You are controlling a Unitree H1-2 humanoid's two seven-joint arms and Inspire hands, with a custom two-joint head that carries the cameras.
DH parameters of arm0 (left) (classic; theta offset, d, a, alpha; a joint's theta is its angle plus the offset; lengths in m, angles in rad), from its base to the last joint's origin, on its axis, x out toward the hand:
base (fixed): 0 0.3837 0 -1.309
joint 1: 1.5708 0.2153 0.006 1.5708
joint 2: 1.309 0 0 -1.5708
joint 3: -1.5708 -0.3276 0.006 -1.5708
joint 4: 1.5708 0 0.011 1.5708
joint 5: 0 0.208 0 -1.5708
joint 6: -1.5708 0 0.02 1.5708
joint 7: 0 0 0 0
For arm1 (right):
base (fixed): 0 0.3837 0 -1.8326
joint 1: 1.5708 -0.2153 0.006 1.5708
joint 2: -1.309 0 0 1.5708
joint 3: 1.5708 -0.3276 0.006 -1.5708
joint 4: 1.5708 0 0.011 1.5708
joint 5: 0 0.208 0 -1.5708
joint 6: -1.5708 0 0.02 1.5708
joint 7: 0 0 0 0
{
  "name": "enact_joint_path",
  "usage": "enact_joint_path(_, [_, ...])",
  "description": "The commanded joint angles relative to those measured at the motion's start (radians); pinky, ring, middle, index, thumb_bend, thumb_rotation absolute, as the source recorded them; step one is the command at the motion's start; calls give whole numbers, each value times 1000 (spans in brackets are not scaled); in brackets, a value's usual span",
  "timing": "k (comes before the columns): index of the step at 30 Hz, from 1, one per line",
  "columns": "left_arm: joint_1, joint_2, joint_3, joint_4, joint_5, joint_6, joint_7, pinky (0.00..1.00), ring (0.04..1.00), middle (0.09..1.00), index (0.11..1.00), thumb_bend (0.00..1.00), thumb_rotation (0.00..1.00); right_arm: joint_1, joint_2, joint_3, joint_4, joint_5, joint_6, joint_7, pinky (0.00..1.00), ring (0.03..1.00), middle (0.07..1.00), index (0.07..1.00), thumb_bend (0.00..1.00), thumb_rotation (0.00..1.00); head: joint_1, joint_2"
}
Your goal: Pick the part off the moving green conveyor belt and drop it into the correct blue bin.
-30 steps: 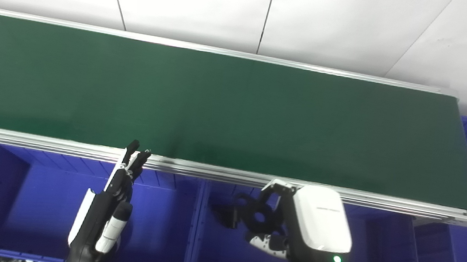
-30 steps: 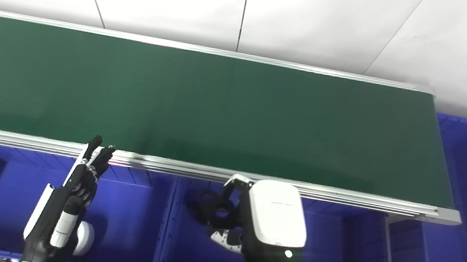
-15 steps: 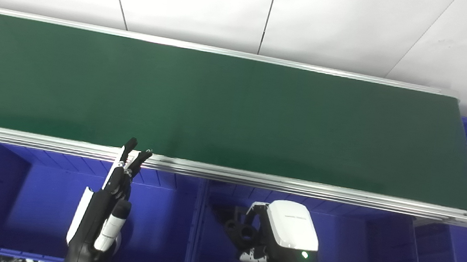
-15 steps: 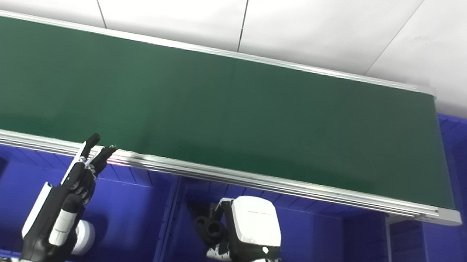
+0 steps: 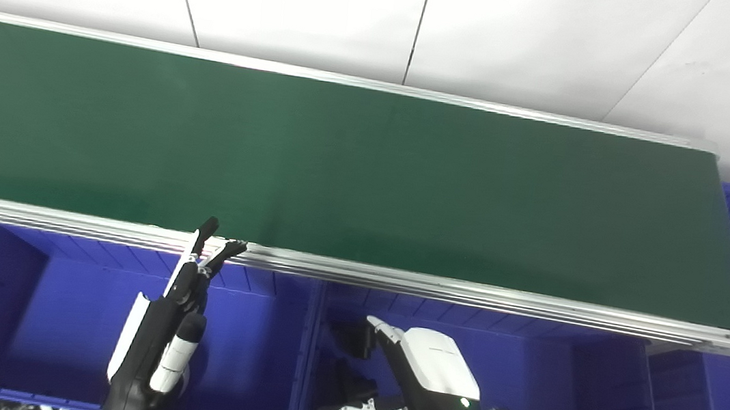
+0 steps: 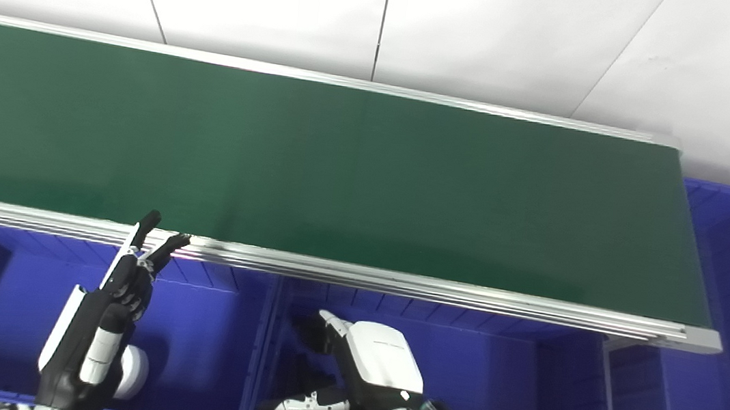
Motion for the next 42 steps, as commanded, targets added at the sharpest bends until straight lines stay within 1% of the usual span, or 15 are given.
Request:
enact_joint_path(1, [13,-4,-2,-9,14,-53,-9,1000,962,882,1000,683,932,69,51,14,-115,162,-99,-136,525,645,744,791,889,798,1,-3])
enact_joint_path(3, [15,-2,-2,-5,16,-59,-9,1000,961,884,1000,686,934,121,78,20,-197,330,-136,-202,539,648,733,756,803,800,6,-8])
enact_joint_path(5, [17,0,0,-4,17,-59,-9,1000,960,884,1000,690,939,162,104,30,-250,460,-148,-241,546,652,734,737,785,801,6,-14])
enact_joint_path(8, [15,10,2,-5,24,-55,-13,1000,968,909,1000,687,964,319,209,89,-357,772,-86,-308,594,681,753,740,802,817,9,-19])
enact_joint_path(9, [14,13,3,-5,24,-54,-14,999,967,924,1000,685,966,358,229,106,-373,850,-79,-332,634,696,770,751,778,817,10,-19])
enact_joint_path(11, [10,21,6,-2,20,-55,-18,999,969,946,1000,686,968,423,252,136,-361,934,-118,-390,667,718,797,769,725,873,13,-20])
enact_joint_path(12, [8,25,9,2,17,-56,-19,1000,970,956,1000,685,967,434,254,141,-339,943,-151,-410,682,731,814,779,708,906,10,-22])
enact_joint_path(15, [-3,37,20,12,2,-54,-23,996,974,975,1000,689,955,393,234,105,-178,858,-344,-487,722,763,841,822,672,967,-13,-24])
enact_joint_path(17, [-11,47,27,18,-19,-55,-29,999,983,993,1000,684,936,342,211,73,-79,809,-408,-518,778,820,880,870,682,976,-48,-27])
enact_joint_path(19, [-17,54,35,24,-26,-55,-30,995,979,999,1000,677,926,299,205,48,4,800,-448,-538,814,854,895,886,738,968,-74,-31])
enact_joint_path(21, [-22,59,41,27,-31,-53,-34,999,986,1000,1000,678,931,270,208,36,53,787,-461,-554,827,867,898,898,793,984,-96,-33])
enact_joint_path(25, [-27,58,50,36,-51,-54,-44,1000,998,1000,1000,678,913,237,221,34,132,747,-515,-599,817,856,883,892,812,999,-108,-36])
enact_joint_path(32, [-29,41,46,58,-34,-74,-44,1000,991,1000,1000,676,931,211,223,18,207,733,-578,-646,795,839,874,874,802,999,-64,-52])
enact_joint_path(36, [-23,37,45,61,-30,-73,-44,1000,1000,1000,1000,676,939,202,211,19,227,733,-588,-643,805,854,888,880,816,1000,-40,-60])
enact_joint_path(42, [-15,29,39,54,-33,-66,-49,1000,1000,1000,1000,706,949,193,185,29,250,752,-587,-608,884,928,959,934,801,1000,-19,-70])
